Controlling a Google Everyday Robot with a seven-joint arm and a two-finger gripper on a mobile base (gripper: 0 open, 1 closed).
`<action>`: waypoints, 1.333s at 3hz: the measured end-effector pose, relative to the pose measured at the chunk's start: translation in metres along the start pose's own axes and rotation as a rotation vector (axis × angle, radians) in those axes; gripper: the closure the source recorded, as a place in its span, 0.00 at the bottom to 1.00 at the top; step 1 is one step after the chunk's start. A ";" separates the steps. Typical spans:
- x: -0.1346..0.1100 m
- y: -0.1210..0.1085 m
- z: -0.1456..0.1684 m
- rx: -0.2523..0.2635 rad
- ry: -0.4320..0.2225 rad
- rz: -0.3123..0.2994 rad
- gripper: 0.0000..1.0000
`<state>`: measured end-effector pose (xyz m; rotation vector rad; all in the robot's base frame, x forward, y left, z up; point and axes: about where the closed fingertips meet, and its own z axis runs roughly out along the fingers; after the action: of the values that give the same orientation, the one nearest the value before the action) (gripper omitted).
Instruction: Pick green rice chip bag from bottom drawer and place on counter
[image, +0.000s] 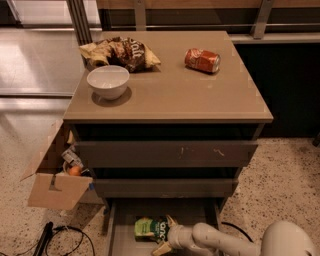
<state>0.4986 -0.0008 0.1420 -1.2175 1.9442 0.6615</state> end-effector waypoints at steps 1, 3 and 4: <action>0.003 0.000 0.002 -0.001 0.006 0.000 0.12; 0.003 0.000 0.002 -0.001 0.006 0.000 0.58; 0.003 0.000 0.002 -0.001 0.006 0.000 0.82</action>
Offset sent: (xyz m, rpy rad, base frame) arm -0.0001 0.0000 -0.0036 -0.0048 0.0031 0.0007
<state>0.4984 -0.0006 0.1384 -1.2208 1.9490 0.6600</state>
